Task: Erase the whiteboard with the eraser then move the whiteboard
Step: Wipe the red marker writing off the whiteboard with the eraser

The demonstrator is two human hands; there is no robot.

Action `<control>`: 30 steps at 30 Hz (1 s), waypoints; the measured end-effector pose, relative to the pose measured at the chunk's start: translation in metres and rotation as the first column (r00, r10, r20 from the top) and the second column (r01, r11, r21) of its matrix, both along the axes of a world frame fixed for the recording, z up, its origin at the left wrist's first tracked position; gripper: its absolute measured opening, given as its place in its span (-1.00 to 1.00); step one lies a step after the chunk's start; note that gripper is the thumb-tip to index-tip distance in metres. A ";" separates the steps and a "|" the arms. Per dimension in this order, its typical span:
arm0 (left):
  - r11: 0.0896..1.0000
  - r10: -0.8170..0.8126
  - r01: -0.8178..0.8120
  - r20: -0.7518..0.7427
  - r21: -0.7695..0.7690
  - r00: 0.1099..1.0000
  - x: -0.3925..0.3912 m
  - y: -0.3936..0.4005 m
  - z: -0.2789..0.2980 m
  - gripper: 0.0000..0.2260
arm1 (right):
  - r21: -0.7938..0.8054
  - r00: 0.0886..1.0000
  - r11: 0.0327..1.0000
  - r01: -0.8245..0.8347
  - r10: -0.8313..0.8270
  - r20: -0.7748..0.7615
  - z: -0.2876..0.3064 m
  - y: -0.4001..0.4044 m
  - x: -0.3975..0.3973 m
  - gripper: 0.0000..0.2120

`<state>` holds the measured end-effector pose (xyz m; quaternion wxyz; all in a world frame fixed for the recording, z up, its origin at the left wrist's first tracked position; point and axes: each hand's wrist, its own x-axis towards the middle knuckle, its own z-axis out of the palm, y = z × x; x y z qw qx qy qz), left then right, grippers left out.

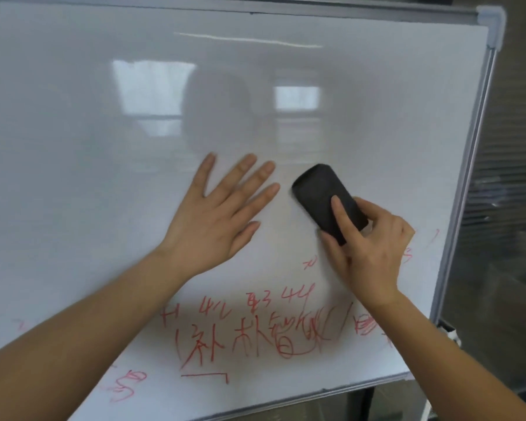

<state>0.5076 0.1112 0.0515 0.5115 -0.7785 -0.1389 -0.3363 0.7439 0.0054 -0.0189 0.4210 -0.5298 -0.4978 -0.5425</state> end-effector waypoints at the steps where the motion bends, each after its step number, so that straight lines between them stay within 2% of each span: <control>1: 1.000 0.011 -0.011 0.010 -0.001 1.000 0.001 0.000 -0.001 -0.51 | 0.016 1.000 1.000 -0.006 0.007 -0.024 0.004 -0.001 0.005 -0.52; 8: 0.995 0.090 -0.091 0.028 0.028 0.996 -0.002 0.004 -0.003 -0.52 | 0.046 0.991 0.997 -0.060 0.065 -0.119 0.014 0.003 0.015 -0.56; 12: 0.992 0.114 -0.115 0.022 0.045 0.993 -0.002 0.004 -0.004 -0.51 | -0.023 0.991 0.991 -0.133 0.133 -0.035 -0.004 0.004 0.002 -0.60; 15: 0.990 0.132 -0.133 0.020 0.051 0.991 -0.001 0.005 -0.003 -0.50 | -0.086 0.992 0.989 -0.117 0.121 0.044 -0.032 0.006 -0.008 -0.62; 20: 0.990 0.122 -0.123 0.026 0.064 0.992 -0.002 0.005 -0.001 -0.50 | -0.155 0.964 0.980 -0.123 0.155 0.214 -0.066 0.005 -0.011 -0.50; 24: 0.990 0.116 -0.118 0.028 0.075 0.993 0.000 0.006 -0.003 -0.50 | -0.164 0.961 0.979 -0.120 0.156 0.227 -0.073 0.001 -0.007 -0.52; 30: 0.990 0.121 -0.123 0.030 0.072 0.992 -0.003 0.008 -0.003 -0.50 | -0.106 0.979 0.992 -0.070 0.089 0.184 -0.050 -0.002 0.015 -0.49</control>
